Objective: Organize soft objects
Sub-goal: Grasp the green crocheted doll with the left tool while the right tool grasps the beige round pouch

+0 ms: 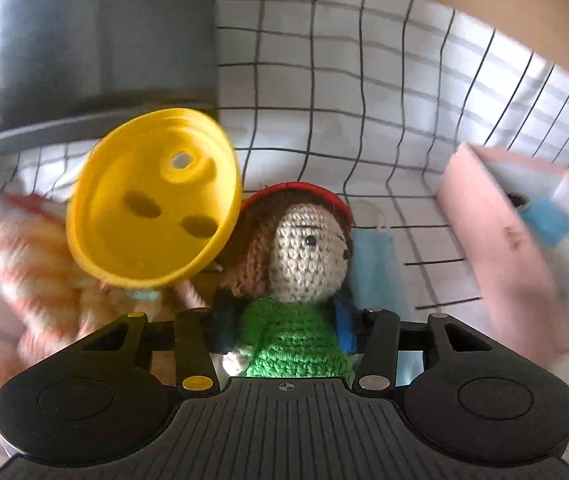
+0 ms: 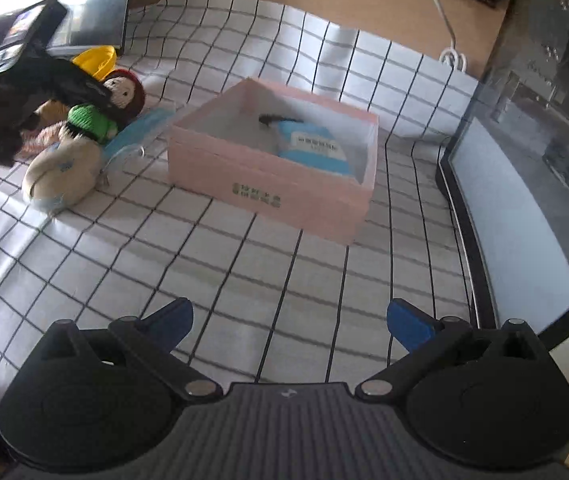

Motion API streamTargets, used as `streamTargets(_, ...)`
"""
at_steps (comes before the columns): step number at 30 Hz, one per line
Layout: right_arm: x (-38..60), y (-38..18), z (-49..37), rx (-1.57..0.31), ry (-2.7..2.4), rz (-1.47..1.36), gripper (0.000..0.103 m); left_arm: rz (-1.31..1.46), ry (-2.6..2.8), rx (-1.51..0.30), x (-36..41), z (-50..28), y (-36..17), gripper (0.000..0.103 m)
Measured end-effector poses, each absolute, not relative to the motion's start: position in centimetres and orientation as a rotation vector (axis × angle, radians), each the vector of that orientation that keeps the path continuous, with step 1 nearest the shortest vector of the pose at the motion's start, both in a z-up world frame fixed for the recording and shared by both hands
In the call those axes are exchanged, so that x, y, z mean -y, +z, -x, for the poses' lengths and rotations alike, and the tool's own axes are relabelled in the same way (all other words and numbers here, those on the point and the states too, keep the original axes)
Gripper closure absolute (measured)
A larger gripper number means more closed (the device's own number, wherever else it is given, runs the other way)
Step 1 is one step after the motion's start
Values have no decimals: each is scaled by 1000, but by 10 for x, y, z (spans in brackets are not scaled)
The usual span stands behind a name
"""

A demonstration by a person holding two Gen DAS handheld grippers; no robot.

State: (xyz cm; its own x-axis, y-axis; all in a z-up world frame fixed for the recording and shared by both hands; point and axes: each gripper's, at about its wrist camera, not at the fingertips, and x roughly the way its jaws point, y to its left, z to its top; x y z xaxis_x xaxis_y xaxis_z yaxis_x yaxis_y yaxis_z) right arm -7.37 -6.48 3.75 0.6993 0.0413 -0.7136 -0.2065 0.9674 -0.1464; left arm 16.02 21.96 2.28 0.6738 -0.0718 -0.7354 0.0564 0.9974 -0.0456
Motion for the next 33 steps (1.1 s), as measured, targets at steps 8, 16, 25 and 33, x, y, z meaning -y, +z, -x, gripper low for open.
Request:
streamTargets(8,20,52,54,-658,409,233,0,251,-89,-717,-270,-44,66,54)
streamTargets(16,-79,41,35,-612,720,286,0,381,43,-733,-302,63,85,54)
streamTargets(25,-125,0,3,-583,691,345,0,489,199,-809,-315,132,69,54)
streamTargets(33,-112,-1,-19,-727,742,231,0,531,224,-831,-315,155,61,54)
